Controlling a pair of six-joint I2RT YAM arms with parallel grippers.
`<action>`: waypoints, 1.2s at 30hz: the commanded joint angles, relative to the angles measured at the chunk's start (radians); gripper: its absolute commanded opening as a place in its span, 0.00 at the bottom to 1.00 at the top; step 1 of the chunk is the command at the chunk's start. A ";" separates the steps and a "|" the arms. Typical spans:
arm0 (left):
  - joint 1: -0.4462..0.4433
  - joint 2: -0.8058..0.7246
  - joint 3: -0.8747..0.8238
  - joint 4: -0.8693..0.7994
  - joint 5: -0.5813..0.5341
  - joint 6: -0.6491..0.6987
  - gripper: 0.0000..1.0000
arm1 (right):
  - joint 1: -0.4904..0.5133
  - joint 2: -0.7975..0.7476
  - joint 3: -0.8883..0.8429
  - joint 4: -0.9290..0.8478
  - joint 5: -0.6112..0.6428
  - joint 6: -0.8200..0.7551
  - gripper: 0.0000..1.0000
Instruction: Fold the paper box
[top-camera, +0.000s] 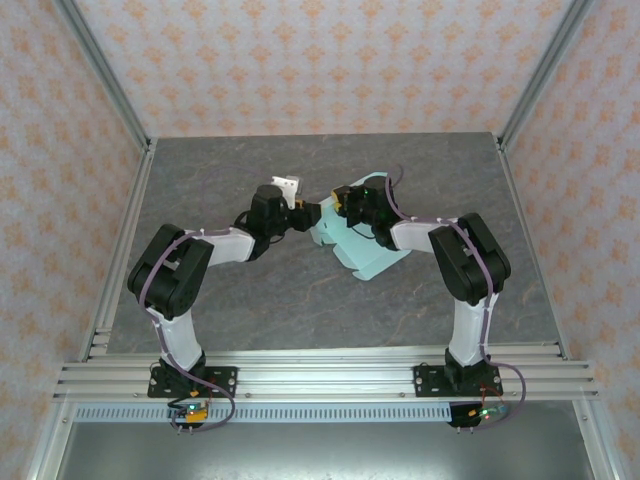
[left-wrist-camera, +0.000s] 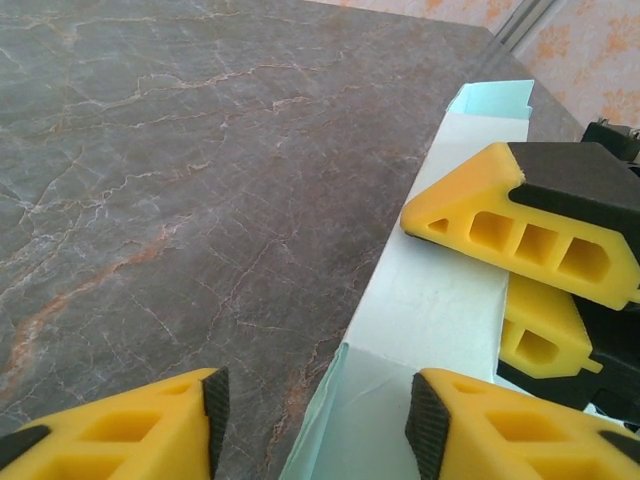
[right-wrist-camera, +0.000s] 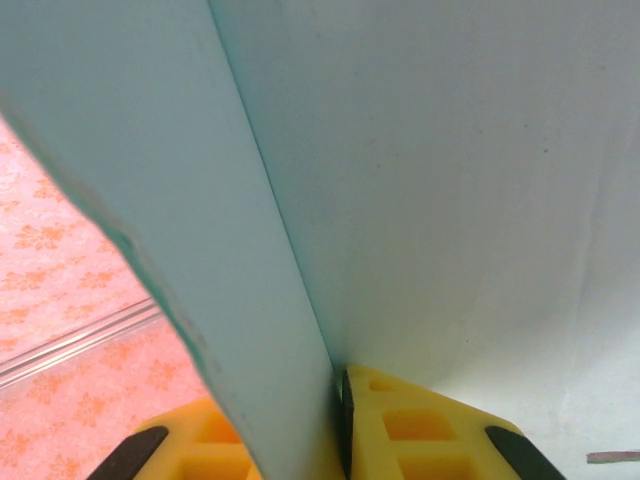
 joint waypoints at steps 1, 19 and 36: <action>-0.015 -0.012 0.008 -0.147 0.004 0.094 0.46 | 0.007 0.010 -0.011 0.078 0.002 0.013 0.19; 0.058 0.011 0.140 -0.420 0.227 0.084 0.51 | 0.008 0.023 0.005 0.080 -0.007 0.022 0.19; 0.032 -0.075 -0.018 -0.138 0.200 -0.045 0.60 | 0.015 0.066 0.002 0.174 0.019 0.075 0.15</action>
